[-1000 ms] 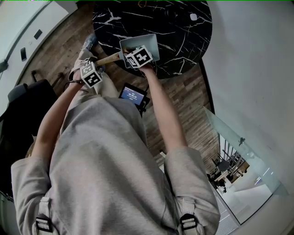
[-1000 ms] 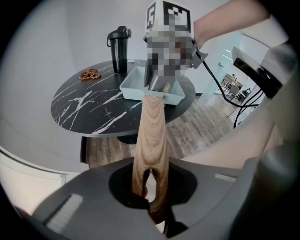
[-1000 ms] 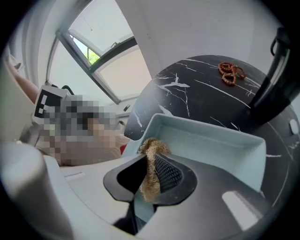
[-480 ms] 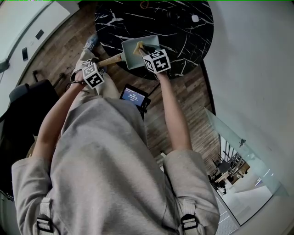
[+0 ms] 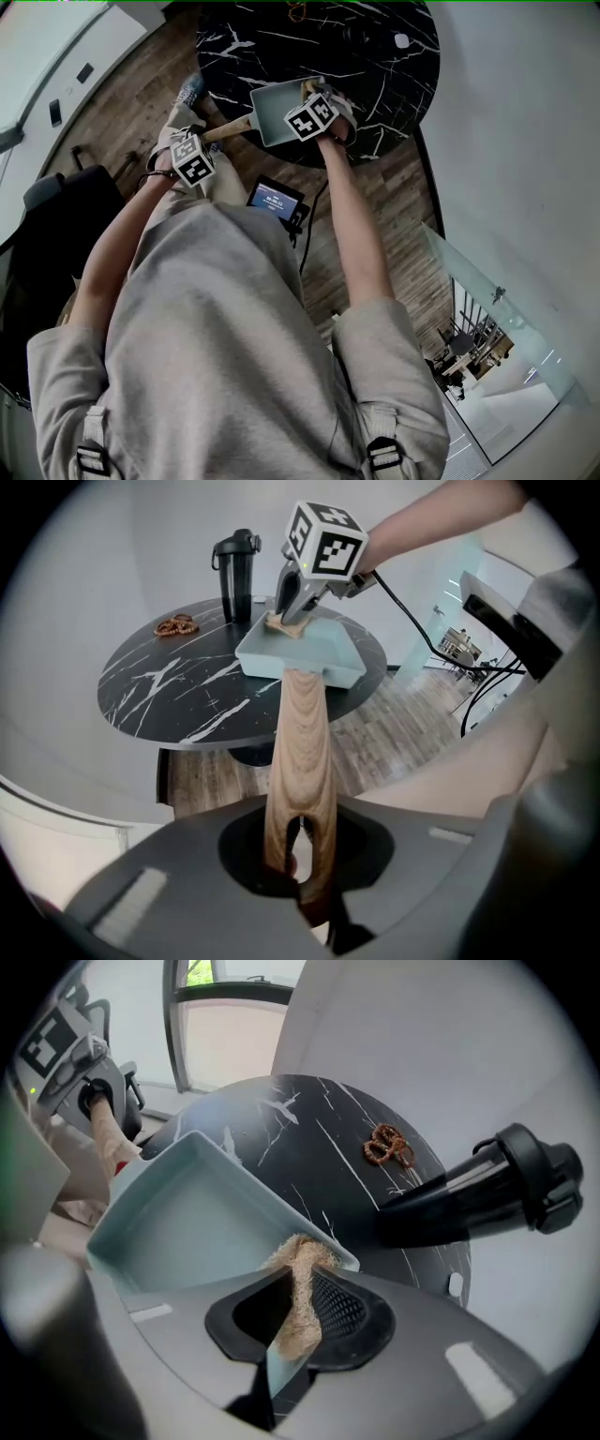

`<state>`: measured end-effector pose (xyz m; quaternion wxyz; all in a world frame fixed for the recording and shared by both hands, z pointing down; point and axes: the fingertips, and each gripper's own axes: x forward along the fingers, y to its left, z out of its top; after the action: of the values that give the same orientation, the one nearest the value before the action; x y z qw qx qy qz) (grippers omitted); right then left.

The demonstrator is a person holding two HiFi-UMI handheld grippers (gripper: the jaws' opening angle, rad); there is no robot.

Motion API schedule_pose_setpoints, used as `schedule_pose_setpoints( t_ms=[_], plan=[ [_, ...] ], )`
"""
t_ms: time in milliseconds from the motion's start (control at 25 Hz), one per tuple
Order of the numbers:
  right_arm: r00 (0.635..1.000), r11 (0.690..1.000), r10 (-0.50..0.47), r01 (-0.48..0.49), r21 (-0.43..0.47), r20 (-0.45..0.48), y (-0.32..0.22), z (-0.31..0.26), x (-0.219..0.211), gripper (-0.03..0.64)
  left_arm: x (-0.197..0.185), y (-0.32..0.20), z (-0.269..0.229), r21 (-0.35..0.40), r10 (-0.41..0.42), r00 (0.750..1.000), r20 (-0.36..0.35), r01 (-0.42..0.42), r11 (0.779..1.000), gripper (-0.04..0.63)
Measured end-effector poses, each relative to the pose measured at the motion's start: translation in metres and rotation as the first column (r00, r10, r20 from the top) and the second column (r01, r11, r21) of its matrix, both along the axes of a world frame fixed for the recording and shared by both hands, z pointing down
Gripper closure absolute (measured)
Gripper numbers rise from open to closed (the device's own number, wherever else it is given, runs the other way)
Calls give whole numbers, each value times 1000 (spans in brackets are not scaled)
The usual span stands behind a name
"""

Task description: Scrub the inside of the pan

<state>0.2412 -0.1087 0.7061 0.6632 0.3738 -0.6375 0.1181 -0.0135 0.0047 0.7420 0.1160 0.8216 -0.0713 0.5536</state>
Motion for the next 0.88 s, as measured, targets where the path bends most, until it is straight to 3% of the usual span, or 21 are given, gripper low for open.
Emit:
schedule_pose_setpoints(
  t_ms=[240, 640, 880],
  plan=[
    [990, 995, 101, -100, -21, 99, -3, 13, -11, 546, -1, 1, 0, -21, 16, 1000, 25, -15, 1000, 588],
    [968, 993, 91, -71, -90, 232, 4, 14, -55, 548, -1, 2, 3, -25, 41, 998, 38, -40, 999, 595],
    [972, 996, 54, -35, -88, 229, 7, 16, -77, 548, 1, 3, 4, -28, 54, 998, 43, -53, 998, 595]
  ],
)
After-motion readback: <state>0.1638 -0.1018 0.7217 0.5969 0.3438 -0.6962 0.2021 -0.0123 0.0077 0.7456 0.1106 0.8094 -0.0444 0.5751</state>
